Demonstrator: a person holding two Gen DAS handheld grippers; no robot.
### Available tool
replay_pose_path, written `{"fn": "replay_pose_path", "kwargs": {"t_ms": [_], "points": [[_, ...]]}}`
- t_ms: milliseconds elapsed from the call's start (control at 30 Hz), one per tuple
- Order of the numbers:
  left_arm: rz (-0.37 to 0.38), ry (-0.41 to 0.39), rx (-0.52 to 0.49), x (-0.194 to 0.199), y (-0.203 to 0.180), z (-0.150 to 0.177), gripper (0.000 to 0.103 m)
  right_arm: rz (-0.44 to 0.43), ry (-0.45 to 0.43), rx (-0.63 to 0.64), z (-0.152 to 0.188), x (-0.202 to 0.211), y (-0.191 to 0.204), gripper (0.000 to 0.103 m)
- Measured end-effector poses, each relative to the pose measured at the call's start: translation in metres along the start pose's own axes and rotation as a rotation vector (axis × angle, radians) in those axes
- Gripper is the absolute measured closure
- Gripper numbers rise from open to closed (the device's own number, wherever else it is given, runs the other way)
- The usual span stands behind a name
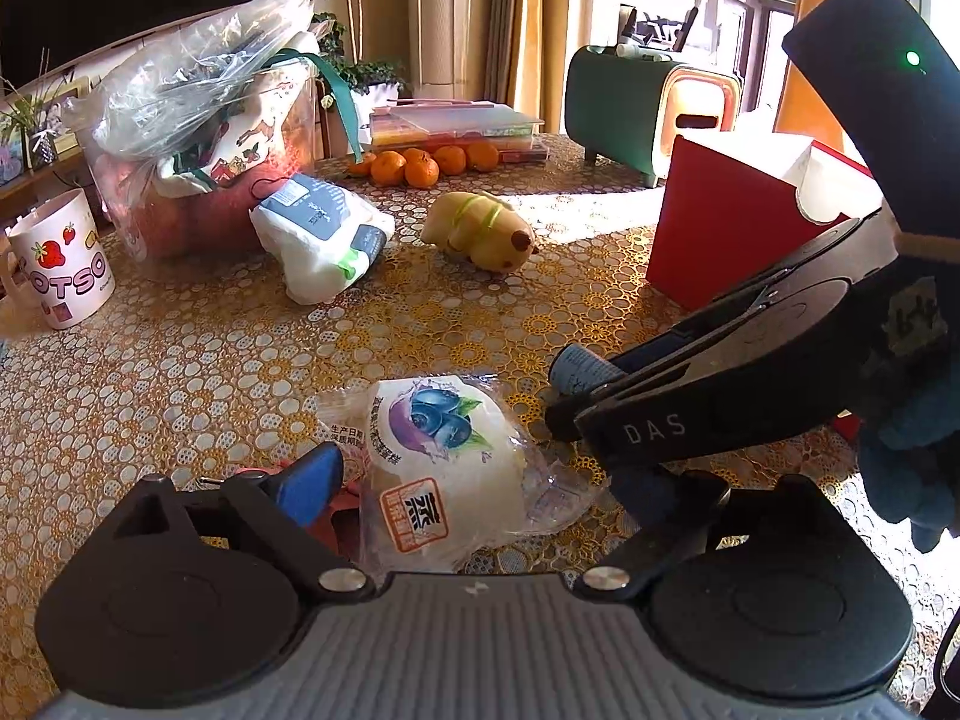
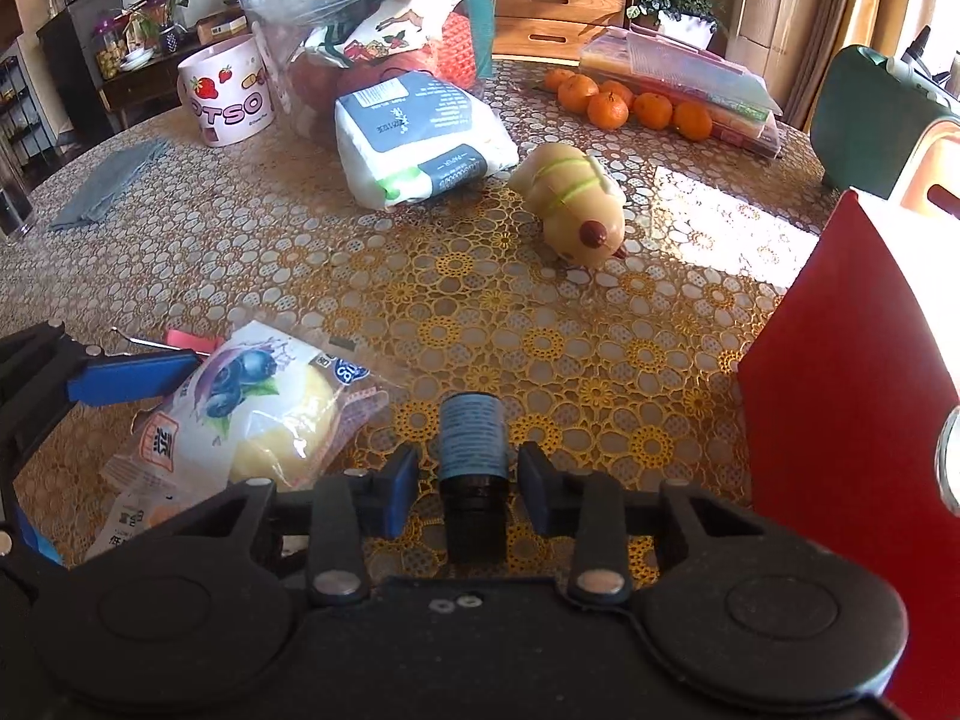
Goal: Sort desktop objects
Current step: 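Close the left tool on the blueberry bag while the right tool grasps the blue bottle, then lift the blueberry bag and blue bottle and carry both toward the red box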
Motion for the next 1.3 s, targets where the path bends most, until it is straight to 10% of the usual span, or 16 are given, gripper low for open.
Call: {"fn": "replay_pose_path", "kwargs": {"t_ms": [600, 1300], "points": [[-0.024, 0.02, 0.014, -0.006, 0.001, -0.005, 0.048, 0.013, -0.046, -0.008, 0.003, 0.005, -0.009, 0.08], [0.014, -0.037, 0.066, 0.061, -0.029, -0.02, 0.05, -0.03, -0.128, -0.08, 0.02, 0.094, -0.017, 0.08]]}}
Point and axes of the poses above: each gripper's, at about its wrist camera, not at the fingertips, and x roughly against the way its jaws point, y to its left, z to its underside, the point moved 6 cm from there along -x, roughly the way its jaws point, and after that the axes turned 14 degrees about -y, right-handed, at the moved point
